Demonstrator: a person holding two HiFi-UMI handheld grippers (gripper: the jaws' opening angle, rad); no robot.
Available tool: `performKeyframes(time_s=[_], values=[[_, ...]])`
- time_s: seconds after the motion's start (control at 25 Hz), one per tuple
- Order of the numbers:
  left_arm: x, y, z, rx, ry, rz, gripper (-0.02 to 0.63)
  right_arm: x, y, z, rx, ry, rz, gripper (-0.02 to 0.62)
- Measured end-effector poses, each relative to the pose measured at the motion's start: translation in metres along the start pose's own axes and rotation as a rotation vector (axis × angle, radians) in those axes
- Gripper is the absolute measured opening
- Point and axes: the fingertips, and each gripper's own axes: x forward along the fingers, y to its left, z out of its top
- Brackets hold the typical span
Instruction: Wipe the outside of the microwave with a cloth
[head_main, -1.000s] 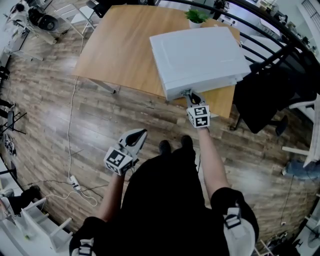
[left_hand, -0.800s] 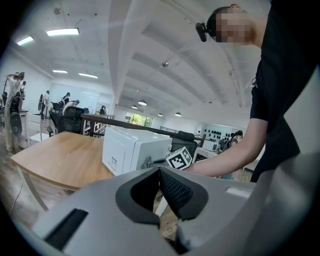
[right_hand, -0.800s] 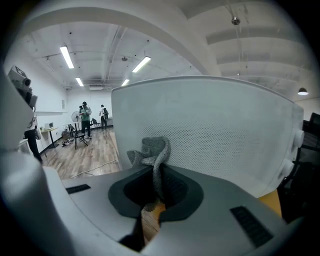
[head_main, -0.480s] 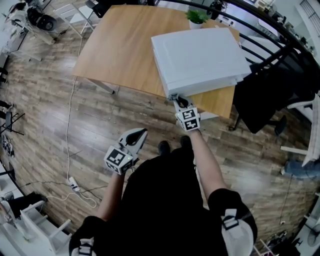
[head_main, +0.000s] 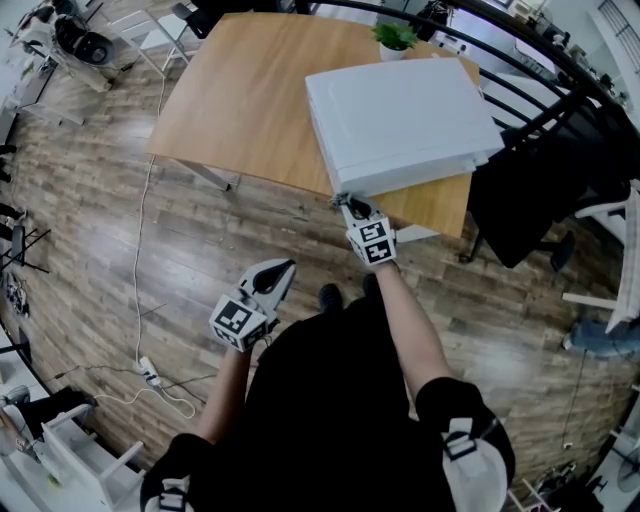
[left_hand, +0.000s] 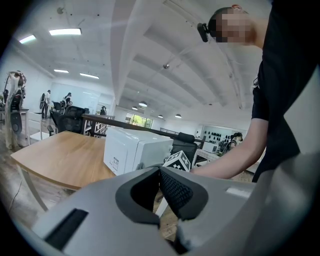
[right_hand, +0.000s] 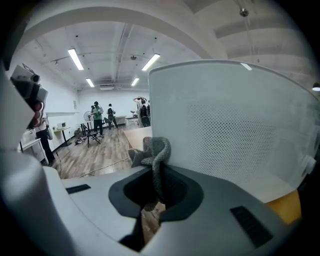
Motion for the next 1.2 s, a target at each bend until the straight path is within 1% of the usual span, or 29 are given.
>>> performKeyframes(time_s=[0.16,0.36,0.48,0.64,0.72,1.0,1.2], values=[[-0.005,0.003,-0.005,-0.004,0.01,-0.005,0.003,0.007,0.004,-0.008,0.009,0.013,0.001,0.02],[-0.001,0.01,0.0,-0.012,0.009,0.012,0.003,0.008,-0.004,-0.019,0.016,0.031,0.008,0.02],[0.005,0.01,0.0,-0.011,0.013,0.013,0.003,0.007,-0.008,-0.018,0.019,0.035,0.016,0.02],[0.027,0.007,0.006,-0.024,0.012,0.031,0.003,0.001,-0.025,-0.022,0.032,0.037,0.018,0.02],[0.039,0.003,0.007,-0.029,0.007,0.024,0.003,-0.002,-0.036,-0.024,0.031,0.042,0.021,0.02],[0.077,-0.012,0.015,-0.063,0.005,0.049,0.003,-0.013,-0.064,-0.03,0.028,0.059,0.056,0.02],[0.093,-0.022,0.018,-0.063,0.015,0.045,0.003,-0.019,-0.081,-0.036,0.024,0.071,0.064,0.02]])
